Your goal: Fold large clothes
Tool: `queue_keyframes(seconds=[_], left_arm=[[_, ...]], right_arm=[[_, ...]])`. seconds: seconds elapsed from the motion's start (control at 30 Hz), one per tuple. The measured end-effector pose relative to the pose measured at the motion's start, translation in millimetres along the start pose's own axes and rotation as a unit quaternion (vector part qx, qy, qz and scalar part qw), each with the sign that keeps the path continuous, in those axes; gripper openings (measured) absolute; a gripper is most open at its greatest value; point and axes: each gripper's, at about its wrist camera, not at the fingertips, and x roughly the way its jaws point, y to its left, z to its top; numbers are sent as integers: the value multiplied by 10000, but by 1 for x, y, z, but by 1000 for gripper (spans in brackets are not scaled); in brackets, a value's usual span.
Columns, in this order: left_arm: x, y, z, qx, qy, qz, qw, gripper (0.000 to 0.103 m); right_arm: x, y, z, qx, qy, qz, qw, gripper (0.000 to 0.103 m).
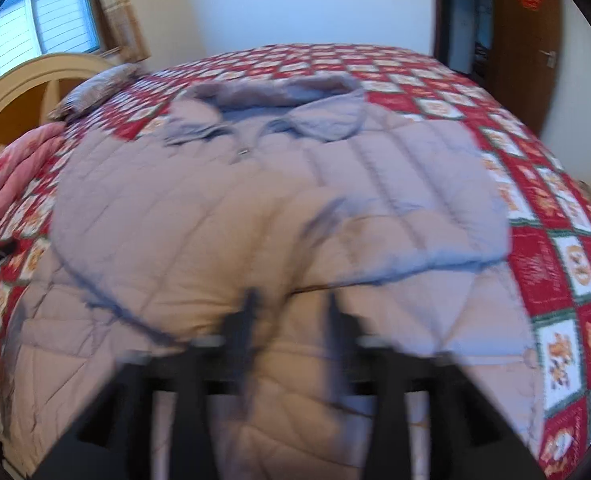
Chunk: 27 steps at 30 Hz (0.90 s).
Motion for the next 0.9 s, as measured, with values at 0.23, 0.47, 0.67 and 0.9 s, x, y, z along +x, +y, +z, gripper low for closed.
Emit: queue_keyframes(seconds=[0.23, 0.47, 0.67, 0.9], left_arm=[[32, -61, 37, 24, -200, -372, 9991, 79], [95, -111, 4, 583, 361, -28, 9976, 79], [102, -115, -13, 640, 198, 75, 9977, 84], [109, -111, -11, 548, 270, -96, 9981, 86]], right_arm=[[-25, 14, 28, 225, -616, -99, 9978, 47], [34, 52, 41, 10, -80, 470, 9989, 46], [65, 44, 29, -84, 99, 230, 9997, 39], [71, 43, 22, -188, 17, 196, 9996, 38]])
